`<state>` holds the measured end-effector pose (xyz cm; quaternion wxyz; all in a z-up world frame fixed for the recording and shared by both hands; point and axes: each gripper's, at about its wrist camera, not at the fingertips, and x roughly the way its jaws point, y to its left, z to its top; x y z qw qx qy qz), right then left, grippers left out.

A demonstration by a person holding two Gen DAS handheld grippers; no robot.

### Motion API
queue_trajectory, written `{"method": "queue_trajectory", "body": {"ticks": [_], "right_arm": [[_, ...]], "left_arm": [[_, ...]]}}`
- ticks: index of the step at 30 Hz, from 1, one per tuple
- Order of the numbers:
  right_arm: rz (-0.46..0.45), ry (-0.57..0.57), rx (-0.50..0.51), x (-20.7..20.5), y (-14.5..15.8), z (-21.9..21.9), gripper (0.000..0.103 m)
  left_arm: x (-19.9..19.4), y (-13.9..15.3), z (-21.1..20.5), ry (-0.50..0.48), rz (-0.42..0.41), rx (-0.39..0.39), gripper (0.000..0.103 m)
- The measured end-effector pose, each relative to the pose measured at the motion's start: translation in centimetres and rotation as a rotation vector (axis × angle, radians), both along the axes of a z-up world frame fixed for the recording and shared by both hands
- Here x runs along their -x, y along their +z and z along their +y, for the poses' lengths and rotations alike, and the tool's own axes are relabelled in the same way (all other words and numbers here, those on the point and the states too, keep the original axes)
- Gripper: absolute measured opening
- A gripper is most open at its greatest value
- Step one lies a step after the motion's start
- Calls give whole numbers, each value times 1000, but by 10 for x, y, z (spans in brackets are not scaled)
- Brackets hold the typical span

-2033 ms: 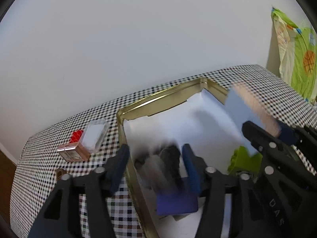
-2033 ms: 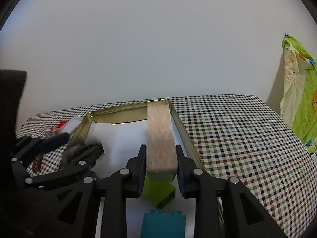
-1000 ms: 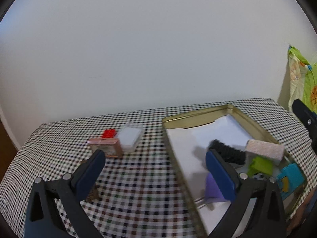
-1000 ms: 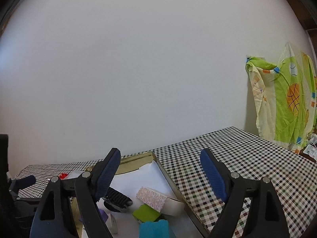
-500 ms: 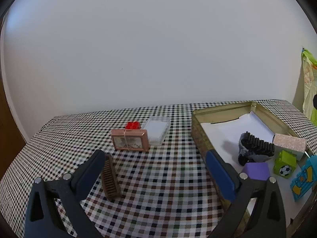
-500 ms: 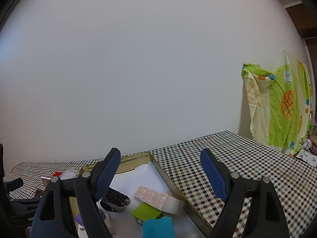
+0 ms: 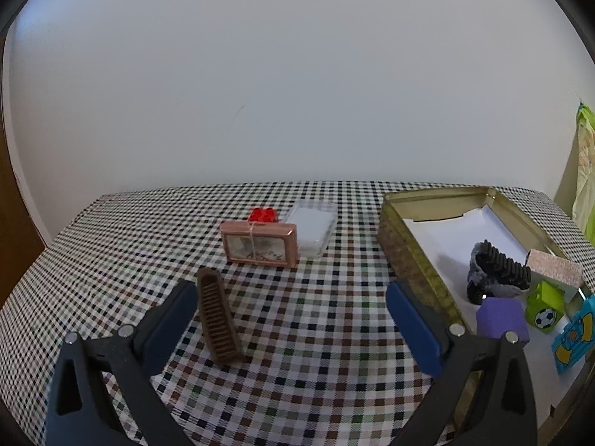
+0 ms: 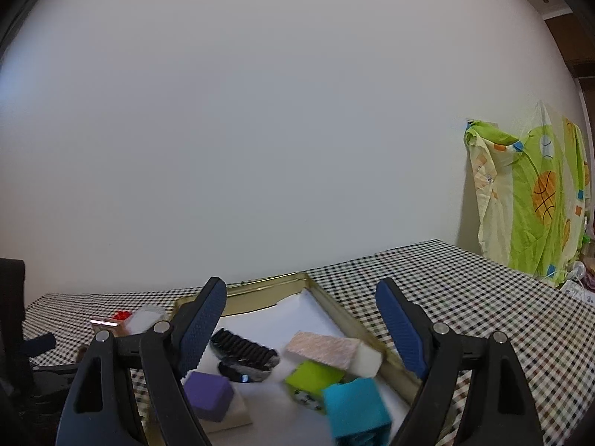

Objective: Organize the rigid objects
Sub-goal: 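Withdraw both grippers from the tray toward the brown comb and photo frame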

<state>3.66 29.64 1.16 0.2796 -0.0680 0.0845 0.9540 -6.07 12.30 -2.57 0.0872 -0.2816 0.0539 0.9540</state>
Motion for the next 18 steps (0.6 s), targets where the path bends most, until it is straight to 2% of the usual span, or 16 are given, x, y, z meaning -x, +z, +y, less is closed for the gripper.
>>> {"method": "queue_trajectory", "body": {"ticks": [9, 18], "right_arm": [[-11, 34, -7, 16, -1, -35, 84], [-49, 80, 6, 38, -5, -63, 84]], "left_arm": [[8, 0, -23, 24, -7, 3, 102], [31, -5, -78, 109, -60, -28, 102]]}}
